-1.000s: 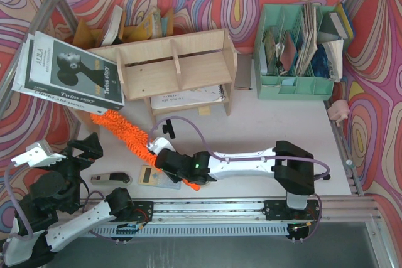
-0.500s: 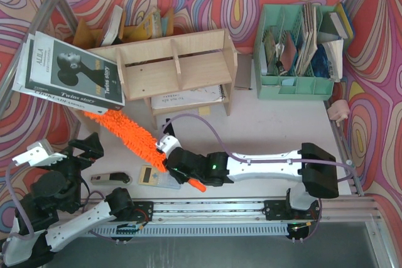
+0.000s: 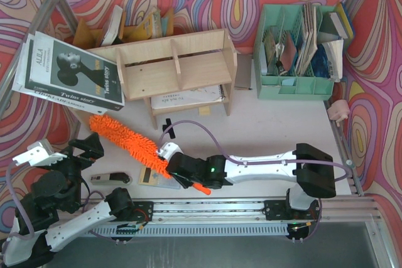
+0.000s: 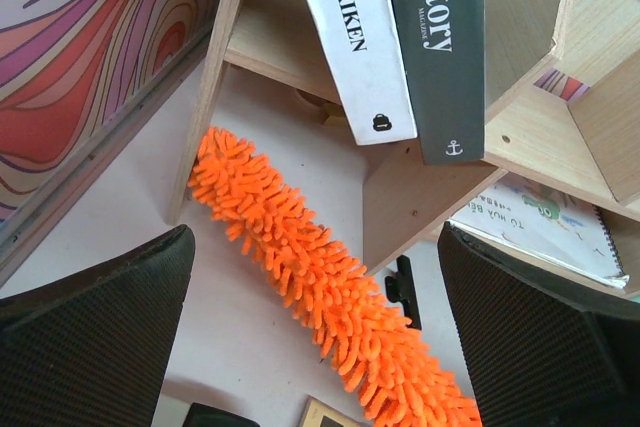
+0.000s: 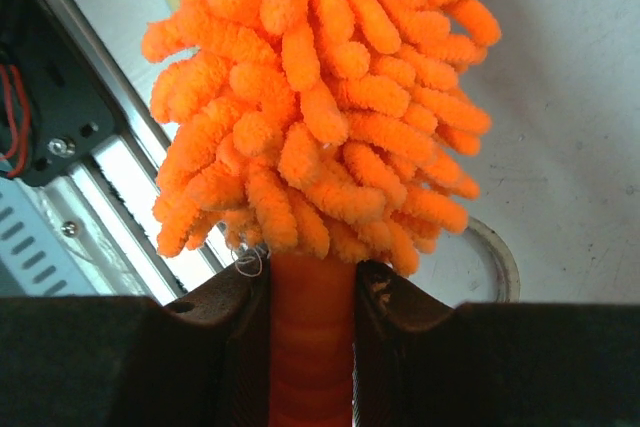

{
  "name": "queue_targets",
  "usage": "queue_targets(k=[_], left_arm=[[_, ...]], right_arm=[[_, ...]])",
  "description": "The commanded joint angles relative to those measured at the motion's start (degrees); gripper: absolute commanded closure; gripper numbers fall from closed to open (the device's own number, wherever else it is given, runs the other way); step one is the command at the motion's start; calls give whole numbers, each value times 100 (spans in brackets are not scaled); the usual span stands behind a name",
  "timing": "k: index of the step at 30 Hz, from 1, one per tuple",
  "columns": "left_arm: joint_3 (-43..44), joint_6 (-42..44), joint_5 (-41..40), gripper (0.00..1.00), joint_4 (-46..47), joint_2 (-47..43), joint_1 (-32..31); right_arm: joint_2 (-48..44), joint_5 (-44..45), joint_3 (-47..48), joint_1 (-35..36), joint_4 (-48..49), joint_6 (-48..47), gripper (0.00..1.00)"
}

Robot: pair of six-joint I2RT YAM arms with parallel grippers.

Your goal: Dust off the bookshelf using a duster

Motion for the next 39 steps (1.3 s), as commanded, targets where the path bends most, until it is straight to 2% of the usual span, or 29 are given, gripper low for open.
queue_targets(k=[1, 10, 20, 29, 39], left_arm=[[1, 78, -114, 2, 4, 49, -18], [6, 69, -101, 1, -1, 29, -18], [9, 52, -105, 1, -20, 29, -18], [-3, 69, -123, 2, 2, 42, -18], [-7, 77, -135, 1, 15, 30, -18]], right_arm=[[-486, 185, 405, 140, 309, -191, 100], [-315, 82, -67, 148, 312, 2, 100], [108, 241, 68, 148, 123, -107, 100], [-457, 424, 510, 148, 159, -362, 100], [-22, 290, 44, 152, 261, -139, 100]])
